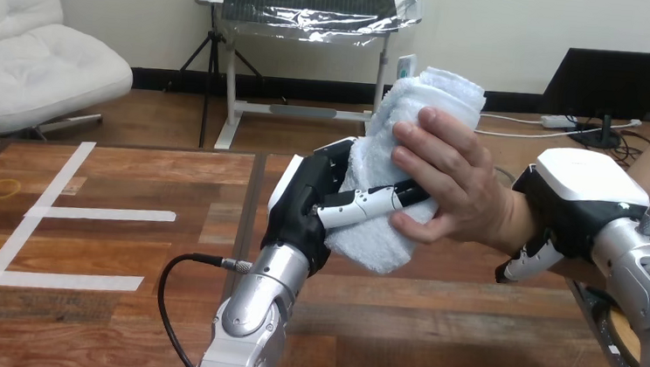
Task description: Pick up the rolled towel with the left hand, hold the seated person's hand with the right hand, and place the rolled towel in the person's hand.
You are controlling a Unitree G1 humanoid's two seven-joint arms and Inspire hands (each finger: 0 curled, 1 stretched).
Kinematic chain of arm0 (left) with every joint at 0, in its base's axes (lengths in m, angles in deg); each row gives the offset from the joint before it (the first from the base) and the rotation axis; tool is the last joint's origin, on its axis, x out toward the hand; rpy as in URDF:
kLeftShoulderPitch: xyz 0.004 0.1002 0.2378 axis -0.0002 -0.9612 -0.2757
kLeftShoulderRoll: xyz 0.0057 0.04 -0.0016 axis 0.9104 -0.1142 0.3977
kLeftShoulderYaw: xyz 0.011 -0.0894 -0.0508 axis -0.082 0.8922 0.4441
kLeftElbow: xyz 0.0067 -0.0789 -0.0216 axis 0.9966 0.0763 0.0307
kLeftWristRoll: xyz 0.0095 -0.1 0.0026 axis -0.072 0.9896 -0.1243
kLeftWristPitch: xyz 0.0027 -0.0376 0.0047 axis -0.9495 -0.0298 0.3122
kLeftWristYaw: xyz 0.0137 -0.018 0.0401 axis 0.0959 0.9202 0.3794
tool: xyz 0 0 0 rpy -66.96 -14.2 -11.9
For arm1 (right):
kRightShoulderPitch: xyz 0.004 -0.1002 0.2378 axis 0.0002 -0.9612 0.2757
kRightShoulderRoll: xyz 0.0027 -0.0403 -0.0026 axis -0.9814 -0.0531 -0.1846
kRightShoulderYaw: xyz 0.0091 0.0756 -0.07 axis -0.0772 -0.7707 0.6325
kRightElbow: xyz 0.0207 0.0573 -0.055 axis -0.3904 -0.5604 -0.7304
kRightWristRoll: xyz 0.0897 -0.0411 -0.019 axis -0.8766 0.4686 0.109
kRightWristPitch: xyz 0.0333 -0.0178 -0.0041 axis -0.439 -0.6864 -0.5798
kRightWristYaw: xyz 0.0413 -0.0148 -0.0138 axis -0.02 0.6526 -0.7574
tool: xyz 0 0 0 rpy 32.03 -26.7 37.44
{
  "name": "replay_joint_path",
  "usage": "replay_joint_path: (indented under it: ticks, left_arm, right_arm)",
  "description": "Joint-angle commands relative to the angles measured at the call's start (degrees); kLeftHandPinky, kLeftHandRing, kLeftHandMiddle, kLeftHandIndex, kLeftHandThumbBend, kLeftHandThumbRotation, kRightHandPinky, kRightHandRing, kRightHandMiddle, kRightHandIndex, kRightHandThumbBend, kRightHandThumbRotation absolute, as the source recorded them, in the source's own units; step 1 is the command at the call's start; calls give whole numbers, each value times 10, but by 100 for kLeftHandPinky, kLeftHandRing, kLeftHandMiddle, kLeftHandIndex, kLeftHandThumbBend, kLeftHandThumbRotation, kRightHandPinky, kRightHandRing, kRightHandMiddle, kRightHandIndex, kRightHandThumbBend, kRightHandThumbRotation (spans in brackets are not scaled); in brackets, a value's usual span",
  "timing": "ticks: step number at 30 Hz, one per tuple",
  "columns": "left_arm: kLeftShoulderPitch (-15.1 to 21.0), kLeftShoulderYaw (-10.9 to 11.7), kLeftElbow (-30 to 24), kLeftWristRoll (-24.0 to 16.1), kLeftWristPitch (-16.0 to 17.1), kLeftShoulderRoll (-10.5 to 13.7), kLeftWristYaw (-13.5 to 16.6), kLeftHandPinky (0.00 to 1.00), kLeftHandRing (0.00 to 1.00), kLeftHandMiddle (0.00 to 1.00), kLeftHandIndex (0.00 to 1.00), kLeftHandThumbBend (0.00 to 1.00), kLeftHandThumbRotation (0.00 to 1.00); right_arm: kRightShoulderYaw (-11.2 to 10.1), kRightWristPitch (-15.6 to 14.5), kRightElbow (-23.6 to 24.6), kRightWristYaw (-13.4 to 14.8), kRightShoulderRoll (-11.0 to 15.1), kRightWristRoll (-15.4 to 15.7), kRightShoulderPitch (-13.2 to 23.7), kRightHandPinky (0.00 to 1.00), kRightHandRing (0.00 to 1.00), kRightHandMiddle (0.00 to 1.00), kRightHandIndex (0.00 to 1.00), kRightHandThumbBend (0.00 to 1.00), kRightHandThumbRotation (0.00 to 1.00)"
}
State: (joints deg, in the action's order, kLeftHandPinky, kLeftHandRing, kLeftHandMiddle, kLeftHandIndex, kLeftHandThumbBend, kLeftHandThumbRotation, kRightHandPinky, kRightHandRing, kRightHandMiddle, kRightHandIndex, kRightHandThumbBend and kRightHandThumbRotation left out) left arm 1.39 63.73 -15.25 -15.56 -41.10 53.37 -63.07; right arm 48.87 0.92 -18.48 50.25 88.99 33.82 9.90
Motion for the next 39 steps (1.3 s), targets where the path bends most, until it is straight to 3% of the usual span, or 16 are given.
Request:
replay_joint_path:
  ticks: [1,8,19,28,39]
  left_arm:
    - [23,-28,8,-11,9,-36,-18,26,33,39,44,69,5]
    - [22,-25,4,-8,2,-33,-20,26,33,39,44,70,4]
    - [22,-20,4,-3,0,-29,-25,27,34,40,45,69,3]
    - [19,-20,2,-4,-4,-26,-24,28,35,41,45,69,3]
    - [18,-18,-3,0,-14,-23,-33,29,35,41,46,68,3]
  right_arm:
    - [-8,0,-19,1,4,-6,9,14,22,33,39,73,0]
    - [3,-15,-27,-16,3,10,18,16,25,37,50,75,0]
    - [5,-14,-19,-22,2,20,15,40,53,62,68,77,0]
    - [3,-8,-20,-16,-1,20,13,52,65,72,76,77,0]
    - [-1,-1,-20,-9,-2,16,10,58,69,76,80,77,0]
